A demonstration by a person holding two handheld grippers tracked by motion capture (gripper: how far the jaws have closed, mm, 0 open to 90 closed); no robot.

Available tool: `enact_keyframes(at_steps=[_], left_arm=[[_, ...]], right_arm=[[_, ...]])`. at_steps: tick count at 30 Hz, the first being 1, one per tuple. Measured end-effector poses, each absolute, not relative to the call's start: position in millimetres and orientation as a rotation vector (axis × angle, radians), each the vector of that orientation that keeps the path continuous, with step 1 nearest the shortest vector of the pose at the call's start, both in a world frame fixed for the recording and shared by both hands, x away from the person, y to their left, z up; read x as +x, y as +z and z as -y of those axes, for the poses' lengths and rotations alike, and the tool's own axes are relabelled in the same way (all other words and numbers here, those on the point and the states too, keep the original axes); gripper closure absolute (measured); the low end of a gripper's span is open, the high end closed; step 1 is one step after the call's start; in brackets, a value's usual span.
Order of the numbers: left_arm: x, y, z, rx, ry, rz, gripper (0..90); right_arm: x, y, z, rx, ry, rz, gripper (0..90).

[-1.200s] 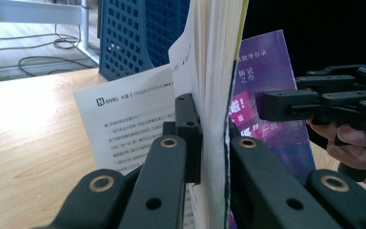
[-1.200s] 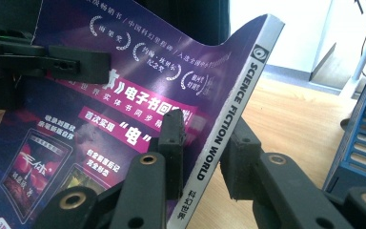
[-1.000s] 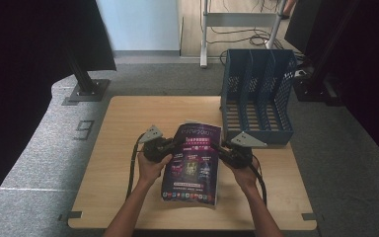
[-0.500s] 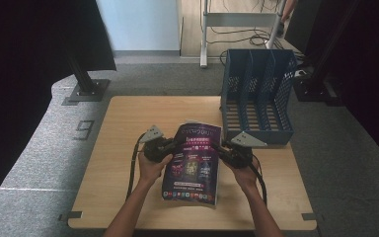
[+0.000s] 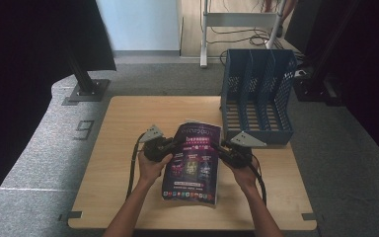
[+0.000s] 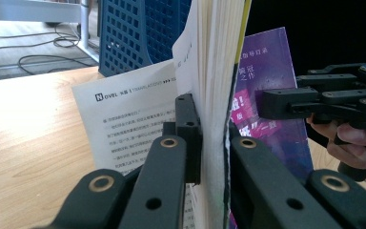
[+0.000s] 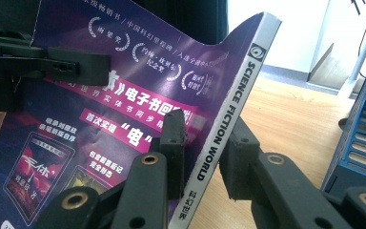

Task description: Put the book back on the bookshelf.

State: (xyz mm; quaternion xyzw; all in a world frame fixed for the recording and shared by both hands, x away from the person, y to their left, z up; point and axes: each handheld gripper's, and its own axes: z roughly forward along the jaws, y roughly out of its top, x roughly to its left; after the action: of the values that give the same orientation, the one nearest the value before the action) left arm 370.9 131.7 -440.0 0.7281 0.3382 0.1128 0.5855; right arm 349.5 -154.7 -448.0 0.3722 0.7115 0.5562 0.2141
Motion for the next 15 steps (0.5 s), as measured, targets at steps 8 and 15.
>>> enact_keyframes(at_steps=[8,15], left_arm=[[372.2,-433.9,-133.5,1.688,0.275,-0.786,87.3],[372.4,-433.9,-132.9,1.687,0.275,-0.784,87.3]], right_arm=[[349.6,-441.1,152.0,1.006,1.547,-1.958,72.8],[349.2,-441.1,152.3,1.002,1.547,-1.953,72.9]])
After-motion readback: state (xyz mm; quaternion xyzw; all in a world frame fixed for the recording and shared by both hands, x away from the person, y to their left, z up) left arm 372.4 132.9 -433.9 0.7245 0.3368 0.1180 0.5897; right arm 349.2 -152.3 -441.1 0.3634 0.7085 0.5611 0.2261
